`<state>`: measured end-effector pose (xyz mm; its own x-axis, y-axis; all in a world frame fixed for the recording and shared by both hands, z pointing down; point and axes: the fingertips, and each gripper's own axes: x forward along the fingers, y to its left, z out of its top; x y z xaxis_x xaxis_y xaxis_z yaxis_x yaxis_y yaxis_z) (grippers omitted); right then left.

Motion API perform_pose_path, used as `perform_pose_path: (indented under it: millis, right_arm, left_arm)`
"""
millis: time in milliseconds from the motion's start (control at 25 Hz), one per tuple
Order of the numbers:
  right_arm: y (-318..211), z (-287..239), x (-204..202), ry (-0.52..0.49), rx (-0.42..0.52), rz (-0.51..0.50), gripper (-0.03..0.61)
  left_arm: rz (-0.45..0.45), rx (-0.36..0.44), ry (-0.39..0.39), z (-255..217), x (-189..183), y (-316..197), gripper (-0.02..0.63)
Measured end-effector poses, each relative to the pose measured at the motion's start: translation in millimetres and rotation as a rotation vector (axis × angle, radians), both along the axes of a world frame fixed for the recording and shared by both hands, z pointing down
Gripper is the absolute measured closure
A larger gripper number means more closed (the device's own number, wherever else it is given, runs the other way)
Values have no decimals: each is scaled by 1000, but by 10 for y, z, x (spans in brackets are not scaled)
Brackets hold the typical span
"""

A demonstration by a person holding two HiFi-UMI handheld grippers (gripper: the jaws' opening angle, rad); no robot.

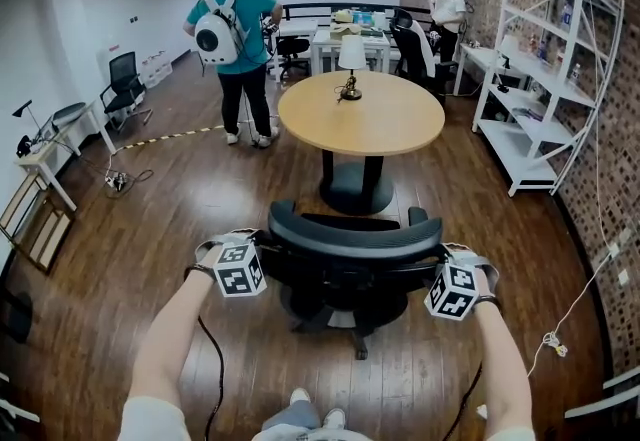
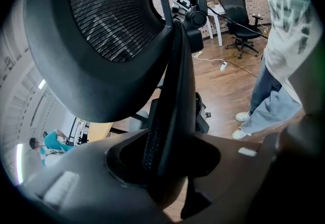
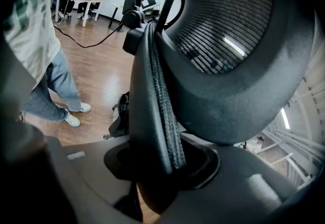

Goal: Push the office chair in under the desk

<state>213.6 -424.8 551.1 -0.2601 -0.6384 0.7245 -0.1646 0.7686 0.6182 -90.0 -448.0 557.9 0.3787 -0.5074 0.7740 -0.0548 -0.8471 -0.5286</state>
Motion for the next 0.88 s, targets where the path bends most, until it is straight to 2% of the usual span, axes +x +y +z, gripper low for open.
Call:
perform_pose_path:
  millis: [880]
  right_arm:
    - [-1710,-37,112,13,-8,55,420]
  left_arm:
    - [32,12,15,-55,110,-1798,437]
